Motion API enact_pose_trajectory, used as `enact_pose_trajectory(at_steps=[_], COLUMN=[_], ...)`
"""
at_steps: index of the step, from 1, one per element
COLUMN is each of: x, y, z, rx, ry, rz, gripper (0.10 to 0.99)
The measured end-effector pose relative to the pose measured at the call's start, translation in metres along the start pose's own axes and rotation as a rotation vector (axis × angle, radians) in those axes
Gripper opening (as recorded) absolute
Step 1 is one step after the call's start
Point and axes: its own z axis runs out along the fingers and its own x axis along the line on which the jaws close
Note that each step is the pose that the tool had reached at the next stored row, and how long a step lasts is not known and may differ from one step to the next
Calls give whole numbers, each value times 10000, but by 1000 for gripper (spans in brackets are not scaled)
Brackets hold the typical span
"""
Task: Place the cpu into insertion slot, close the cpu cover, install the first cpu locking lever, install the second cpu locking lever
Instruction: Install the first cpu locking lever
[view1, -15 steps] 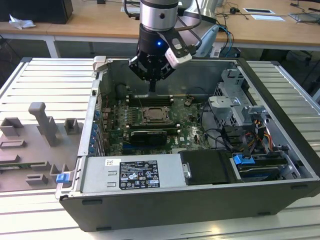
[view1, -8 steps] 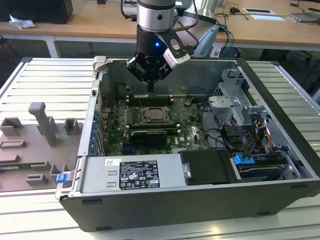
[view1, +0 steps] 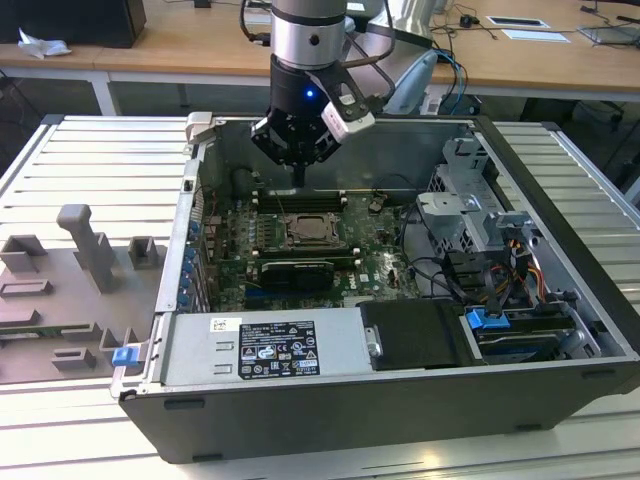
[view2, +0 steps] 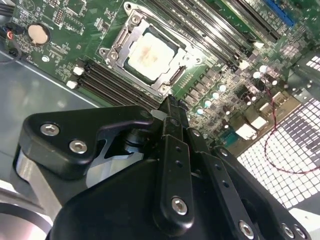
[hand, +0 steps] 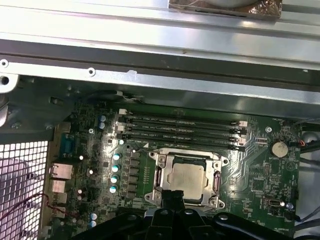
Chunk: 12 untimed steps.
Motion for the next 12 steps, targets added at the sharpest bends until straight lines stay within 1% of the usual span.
enact_pose_trajectory(at_steps=[1,2,3,6,7,8,10,12], x=[35,109,162,298,369,392,397,395], y=[3,10,15,26,32,33,46,92], z=[8,25,40,82,115,142,194,240], rx=[-9,-28,-34,-35,-35,-35,-32,-36], ry=[-1,-5,-7,-9,-11,-11,-9,-12], rz=[-2,0,-2,-1,0,0,-1,0], gripper=[106,106,106,106,106,106,106,106])
